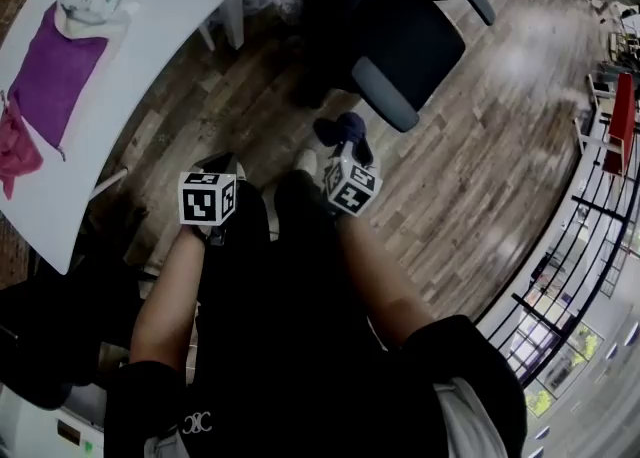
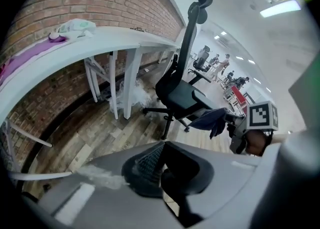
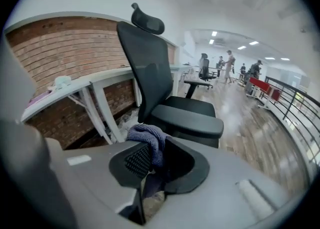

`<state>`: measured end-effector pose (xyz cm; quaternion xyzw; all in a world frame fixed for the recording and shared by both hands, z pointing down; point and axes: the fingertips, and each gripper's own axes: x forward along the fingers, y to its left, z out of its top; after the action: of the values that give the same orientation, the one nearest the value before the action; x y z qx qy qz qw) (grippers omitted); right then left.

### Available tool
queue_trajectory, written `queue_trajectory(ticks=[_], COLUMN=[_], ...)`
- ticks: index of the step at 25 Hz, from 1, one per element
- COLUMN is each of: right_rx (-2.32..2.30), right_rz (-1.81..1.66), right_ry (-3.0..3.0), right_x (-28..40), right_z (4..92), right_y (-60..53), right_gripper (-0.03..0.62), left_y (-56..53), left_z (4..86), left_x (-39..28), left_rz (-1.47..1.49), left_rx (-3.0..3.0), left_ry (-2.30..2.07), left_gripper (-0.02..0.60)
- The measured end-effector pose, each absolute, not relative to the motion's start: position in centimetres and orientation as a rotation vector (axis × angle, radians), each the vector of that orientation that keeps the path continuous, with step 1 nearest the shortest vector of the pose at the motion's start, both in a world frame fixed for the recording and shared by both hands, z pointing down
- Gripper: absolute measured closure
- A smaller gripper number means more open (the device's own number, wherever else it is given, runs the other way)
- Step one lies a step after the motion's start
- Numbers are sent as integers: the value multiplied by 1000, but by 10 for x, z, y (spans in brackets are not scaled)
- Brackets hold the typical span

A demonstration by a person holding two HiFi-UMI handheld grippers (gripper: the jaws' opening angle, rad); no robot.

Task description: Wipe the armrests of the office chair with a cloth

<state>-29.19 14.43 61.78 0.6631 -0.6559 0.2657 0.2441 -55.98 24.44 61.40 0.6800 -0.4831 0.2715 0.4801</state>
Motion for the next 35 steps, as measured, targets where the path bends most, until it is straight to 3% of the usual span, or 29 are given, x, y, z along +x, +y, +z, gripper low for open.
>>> queue_trajectory(ticks=[5, 18, 35], right_rx=[2023, 2162, 1837], right_rz=[762, 474, 536], right_ry=[-1727, -1741, -1700], right_x=[-281, -269, -314], right_z=[648, 712, 790], right_y=[125, 46, 14], right_gripper=[528, 528, 529], left_y=[266, 317, 323], left_z=[640, 698, 705], left_x=[-569, -586, -579], left_rz=[755, 837, 820], left_rx=[1647, 1519, 1477], left_ry=[-1075, -1026, -1045], left_gripper=[575, 575, 575])
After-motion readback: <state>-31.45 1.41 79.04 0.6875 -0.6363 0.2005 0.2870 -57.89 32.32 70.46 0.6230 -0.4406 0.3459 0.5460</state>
